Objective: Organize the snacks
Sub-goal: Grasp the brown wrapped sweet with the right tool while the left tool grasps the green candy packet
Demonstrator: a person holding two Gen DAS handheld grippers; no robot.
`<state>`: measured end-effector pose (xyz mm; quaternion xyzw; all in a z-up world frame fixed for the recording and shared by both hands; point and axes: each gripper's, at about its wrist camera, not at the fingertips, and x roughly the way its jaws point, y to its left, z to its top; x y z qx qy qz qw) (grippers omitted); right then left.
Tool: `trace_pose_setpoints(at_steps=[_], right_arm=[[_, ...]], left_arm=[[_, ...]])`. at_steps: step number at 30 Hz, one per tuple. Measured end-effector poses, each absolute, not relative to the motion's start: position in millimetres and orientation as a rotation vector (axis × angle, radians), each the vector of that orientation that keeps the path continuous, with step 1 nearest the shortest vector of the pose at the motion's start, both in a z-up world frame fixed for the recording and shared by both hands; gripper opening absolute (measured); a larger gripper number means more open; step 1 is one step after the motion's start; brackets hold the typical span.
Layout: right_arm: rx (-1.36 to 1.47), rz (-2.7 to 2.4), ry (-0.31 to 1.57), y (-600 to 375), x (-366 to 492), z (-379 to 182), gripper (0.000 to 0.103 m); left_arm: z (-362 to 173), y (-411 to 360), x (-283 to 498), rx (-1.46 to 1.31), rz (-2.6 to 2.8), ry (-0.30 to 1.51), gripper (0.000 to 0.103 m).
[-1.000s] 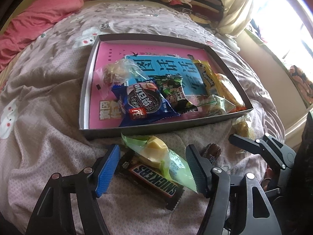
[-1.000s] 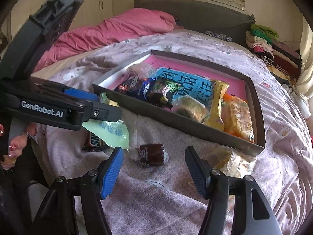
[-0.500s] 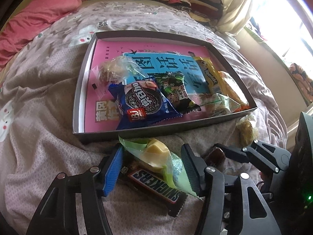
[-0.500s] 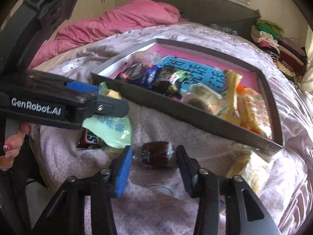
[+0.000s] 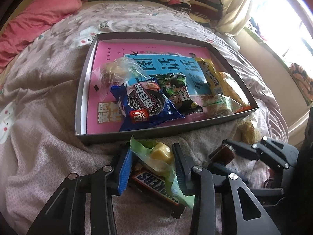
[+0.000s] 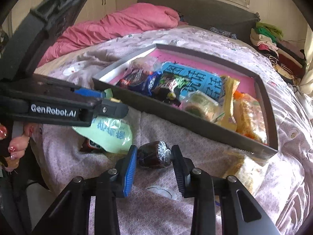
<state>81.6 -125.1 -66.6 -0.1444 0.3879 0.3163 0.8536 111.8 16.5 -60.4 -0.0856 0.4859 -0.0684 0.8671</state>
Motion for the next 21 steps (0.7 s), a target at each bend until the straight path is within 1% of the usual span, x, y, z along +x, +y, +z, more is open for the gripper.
trace_pose_setpoints(at_steps=[2, 3, 4, 9, 13, 21], right_arm=[[-0.280, 0.660, 0.799, -130.0, 82.0, -60.9, 0.036], [-0.261, 0.658, 0.788, -133.5, 82.6, -57.2, 0.036], [-0.241, 0.656, 0.779, -137.1, 83.2, -53.8, 0.036], [-0.150, 0.641, 0.725, -151.8, 85.9, -36.6, 0.036], [-0.116, 0.626, 0.716, -158.2, 89.2, -31.6, 0.036], [-0.071, 0.617, 0.670, -167.0, 90.1, -20.8, 0.036]], left_arm=[[-58.6, 17.1, 110.7, -0.181, -0.147, 1.014, 0.039], [-56.8, 17.2, 109.7, -0.182, -0.148, 1.010, 0.034], [-54.4, 17.3, 108.7, -0.186, -0.154, 1.006, 0.030], [-46.3, 16.4, 106.4, -0.178, -0.163, 0.987, 0.031], [-46.1, 16.4, 105.3, -0.178, -0.164, 0.988, 0.031], [-24.8, 19.1, 99.9, -0.188, -0.160, 0.930, 0.030]])
